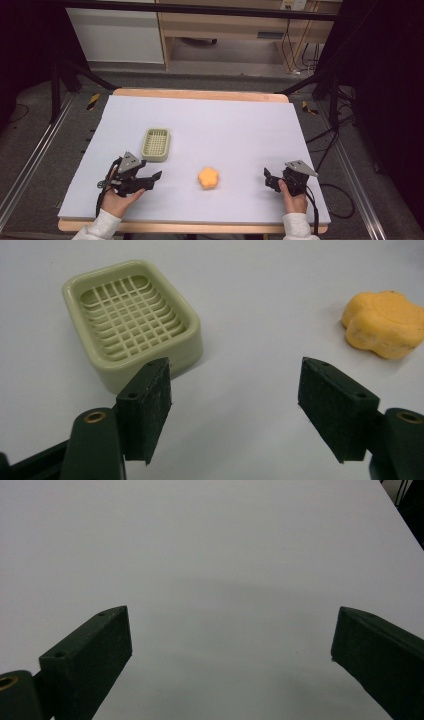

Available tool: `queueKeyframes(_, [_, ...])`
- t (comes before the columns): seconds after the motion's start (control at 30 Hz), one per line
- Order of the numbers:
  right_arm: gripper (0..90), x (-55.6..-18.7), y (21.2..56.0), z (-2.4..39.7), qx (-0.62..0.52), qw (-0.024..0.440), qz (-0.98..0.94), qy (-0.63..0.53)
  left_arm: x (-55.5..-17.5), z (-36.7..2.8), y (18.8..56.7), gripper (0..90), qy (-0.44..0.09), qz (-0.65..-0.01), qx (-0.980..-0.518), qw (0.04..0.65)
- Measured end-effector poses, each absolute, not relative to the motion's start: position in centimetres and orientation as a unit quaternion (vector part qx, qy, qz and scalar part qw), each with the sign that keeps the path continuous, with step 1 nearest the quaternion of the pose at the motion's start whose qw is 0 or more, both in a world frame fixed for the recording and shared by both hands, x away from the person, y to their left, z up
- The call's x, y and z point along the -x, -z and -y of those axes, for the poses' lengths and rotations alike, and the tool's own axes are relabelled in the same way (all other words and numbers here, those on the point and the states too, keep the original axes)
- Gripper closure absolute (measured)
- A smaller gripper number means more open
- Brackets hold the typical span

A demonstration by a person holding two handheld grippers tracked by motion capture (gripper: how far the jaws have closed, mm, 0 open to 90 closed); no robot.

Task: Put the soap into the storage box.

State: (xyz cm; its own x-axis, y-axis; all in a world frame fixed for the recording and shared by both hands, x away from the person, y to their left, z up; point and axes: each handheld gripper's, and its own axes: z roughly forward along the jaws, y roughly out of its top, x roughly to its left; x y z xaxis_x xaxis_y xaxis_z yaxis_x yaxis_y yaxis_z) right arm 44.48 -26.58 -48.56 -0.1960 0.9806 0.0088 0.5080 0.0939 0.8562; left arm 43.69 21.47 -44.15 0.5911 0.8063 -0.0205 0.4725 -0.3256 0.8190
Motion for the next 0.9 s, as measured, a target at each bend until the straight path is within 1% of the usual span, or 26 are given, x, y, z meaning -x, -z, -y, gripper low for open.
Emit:
queueKeyframes(0.57, [3.3,-44.5,48.6,26.4,-0.552,0.310,-0.676,-0.378,-43.5,-18.3,43.5,28.4,-0.179,-0.361,-0.822,0.401])
queueKeyframes(0.9, [3.3,-44.5,48.6,26.4,-0.552,0.311,-0.676,-0.376,-43.9,-16.7,41.9,28.3,-0.174,-0.332,-0.833,0.407])
